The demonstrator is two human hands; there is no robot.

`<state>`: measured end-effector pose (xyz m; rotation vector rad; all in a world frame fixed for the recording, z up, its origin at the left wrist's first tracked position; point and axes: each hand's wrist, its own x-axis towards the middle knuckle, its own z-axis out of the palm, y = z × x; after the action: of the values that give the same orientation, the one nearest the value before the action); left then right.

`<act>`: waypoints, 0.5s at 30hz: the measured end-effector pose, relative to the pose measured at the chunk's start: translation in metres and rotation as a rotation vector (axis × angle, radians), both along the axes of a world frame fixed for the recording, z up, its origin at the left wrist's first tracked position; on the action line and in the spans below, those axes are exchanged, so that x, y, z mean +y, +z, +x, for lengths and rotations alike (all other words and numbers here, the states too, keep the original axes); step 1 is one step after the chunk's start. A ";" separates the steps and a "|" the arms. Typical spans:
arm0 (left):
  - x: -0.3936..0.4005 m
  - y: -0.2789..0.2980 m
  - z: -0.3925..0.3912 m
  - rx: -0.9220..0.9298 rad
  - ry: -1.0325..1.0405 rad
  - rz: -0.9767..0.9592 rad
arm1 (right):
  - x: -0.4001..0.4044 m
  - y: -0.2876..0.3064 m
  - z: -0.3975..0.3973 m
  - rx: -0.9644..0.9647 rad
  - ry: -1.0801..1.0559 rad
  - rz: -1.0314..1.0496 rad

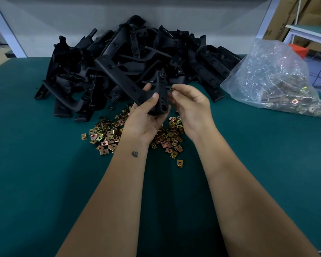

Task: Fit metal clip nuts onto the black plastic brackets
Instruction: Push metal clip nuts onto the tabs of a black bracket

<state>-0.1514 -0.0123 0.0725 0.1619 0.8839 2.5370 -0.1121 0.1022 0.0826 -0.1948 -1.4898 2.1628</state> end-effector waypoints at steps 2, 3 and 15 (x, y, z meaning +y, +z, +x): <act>0.000 0.000 0.000 0.006 -0.006 -0.007 | -0.001 0.000 -0.001 0.005 0.010 -0.045; 0.000 0.000 0.000 0.009 -0.006 -0.014 | -0.001 0.000 -0.001 0.004 0.011 -0.061; 0.001 -0.002 -0.001 0.075 -0.025 -0.062 | 0.000 0.003 0.000 0.019 -0.047 -0.142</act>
<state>-0.1520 -0.0113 0.0705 0.2483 0.9815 2.4918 -0.1126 0.1020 0.0855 -0.2546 -1.3085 2.2274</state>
